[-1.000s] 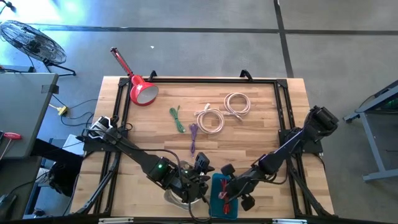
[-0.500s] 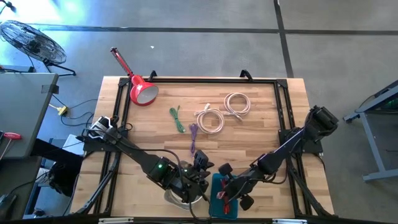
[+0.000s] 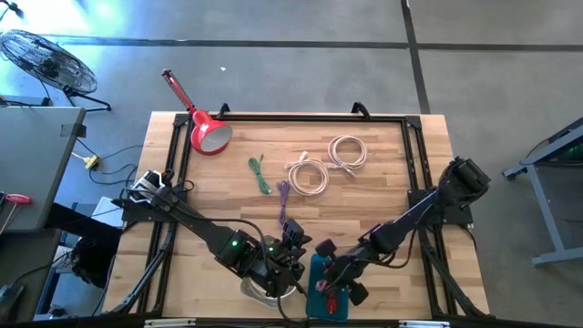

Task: Pick & Place USB Port
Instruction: Put the pink USB cable into the blue bin

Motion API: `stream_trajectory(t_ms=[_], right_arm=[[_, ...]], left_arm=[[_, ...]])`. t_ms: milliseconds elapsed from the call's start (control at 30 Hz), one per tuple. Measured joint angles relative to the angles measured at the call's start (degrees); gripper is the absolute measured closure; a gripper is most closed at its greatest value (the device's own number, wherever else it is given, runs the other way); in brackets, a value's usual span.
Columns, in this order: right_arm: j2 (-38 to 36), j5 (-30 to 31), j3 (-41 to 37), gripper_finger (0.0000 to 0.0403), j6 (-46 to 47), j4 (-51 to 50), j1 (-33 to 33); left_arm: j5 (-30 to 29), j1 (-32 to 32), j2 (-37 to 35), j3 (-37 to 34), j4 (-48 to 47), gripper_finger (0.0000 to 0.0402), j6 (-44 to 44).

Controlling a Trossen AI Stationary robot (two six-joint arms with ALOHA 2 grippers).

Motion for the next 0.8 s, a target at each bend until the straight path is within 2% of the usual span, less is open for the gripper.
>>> stream_trajectory(t_ms=[200,367,633,800], right_arm=[[0.0,-2.6,0.1,0.0384,1.6,0.0,0.0],[0.0,-4.4,0.1,0.0366,5.2,-0.1,-0.6],[0.0,-5.3,0.1,0.0385,4.8,0.4,-0.6],[0.0,-5.3,0.1,0.0343,4.8,1.7,-0.6]], left_arm=[[0.0,0.0,0.0,0.0,-0.4,0.0204,0.0],[-0.1,0.0,0.0,0.0,-0.9,0.0204,0.0],[-0.1,0.0,0.0,0.0,-0.9,0.0204,-0.2],[-0.1,0.0,0.0,0.0,-1.0,0.0204,-0.2]])
